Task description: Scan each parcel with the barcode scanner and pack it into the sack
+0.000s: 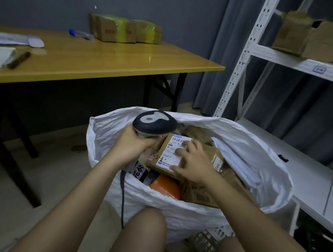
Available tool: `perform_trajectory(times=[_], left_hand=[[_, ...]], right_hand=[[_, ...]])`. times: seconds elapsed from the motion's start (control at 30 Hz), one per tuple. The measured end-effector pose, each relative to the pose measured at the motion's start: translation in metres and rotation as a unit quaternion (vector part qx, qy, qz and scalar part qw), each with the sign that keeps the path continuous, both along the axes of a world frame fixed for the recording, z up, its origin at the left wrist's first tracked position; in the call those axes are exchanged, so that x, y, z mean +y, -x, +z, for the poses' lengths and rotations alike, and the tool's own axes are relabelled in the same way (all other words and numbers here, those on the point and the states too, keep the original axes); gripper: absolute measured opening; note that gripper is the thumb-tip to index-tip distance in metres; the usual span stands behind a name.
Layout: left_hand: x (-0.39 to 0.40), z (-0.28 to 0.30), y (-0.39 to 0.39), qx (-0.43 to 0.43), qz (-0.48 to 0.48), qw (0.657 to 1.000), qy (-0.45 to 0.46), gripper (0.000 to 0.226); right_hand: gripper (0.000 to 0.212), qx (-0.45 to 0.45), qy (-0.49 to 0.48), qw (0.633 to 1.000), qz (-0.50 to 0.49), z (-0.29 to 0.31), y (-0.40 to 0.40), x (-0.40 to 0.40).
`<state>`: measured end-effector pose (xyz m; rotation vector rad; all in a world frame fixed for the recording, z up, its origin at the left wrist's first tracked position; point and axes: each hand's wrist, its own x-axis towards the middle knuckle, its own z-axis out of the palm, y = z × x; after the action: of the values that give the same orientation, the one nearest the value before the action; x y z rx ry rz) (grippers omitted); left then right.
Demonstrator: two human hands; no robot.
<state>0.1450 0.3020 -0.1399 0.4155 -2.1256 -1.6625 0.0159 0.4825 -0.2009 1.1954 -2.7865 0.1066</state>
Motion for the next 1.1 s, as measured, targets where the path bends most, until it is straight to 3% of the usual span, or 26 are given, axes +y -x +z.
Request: perform_trajectory(times=[0.13, 0.23, 0.3, 0.37, 0.43, 0.6, 0.7, 0.87, 1.1], left_hand=[[0.001, -0.002, 0.000, -0.002, -0.003, 1.000, 0.008, 0.039], [0.003, -0.003, 0.000, -0.009, -0.009, 1.000, 0.004, 0.036], [0.002, -0.004, -0.002, -0.014, -0.007, 1.000, -0.002, 0.035], [0.000, -0.005, -0.003, -0.014, -0.003, 1.000, -0.007, 0.032], [0.001, -0.004, -0.003, -0.013, -0.001, 1.000, -0.016, 0.031], [0.007, -0.002, -0.001, 0.002, -0.016, 0.999, -0.032, 0.030], [0.008, 0.000, -0.002, 0.006, -0.031, 0.999, -0.026, 0.037], [0.001, 0.004, -0.016, -0.004, -0.029, 1.000, -0.012, 0.035], [-0.011, 0.015, -0.033, 0.017, -0.003, 1.000, -0.001, 0.042]], right_hand=[[0.048, 0.011, 0.013, 0.998, -0.053, -0.006, 0.014, -0.008], [0.043, 0.070, 0.044, 0.991, -0.105, -0.007, 0.017, -0.022], [0.051, 0.031, 0.049, 0.993, -0.102, -0.006, 0.013, -0.023], [0.073, -0.015, 0.013, 0.997, -0.079, -0.008, 0.006, -0.016], [0.081, 0.023, -0.051, 0.997, -0.043, -0.013, -0.001, -0.003], [0.064, 0.145, -0.109, 0.983, -0.036, -0.022, -0.005, 0.002], [0.061, 0.094, -0.081, 0.988, -0.087, -0.016, 0.003, -0.009], [0.077, 0.011, -0.041, 0.994, -0.100, -0.011, -0.004, -0.016], [0.069, 0.035, -0.028, 0.996, -0.081, -0.003, -0.025, 0.001]])
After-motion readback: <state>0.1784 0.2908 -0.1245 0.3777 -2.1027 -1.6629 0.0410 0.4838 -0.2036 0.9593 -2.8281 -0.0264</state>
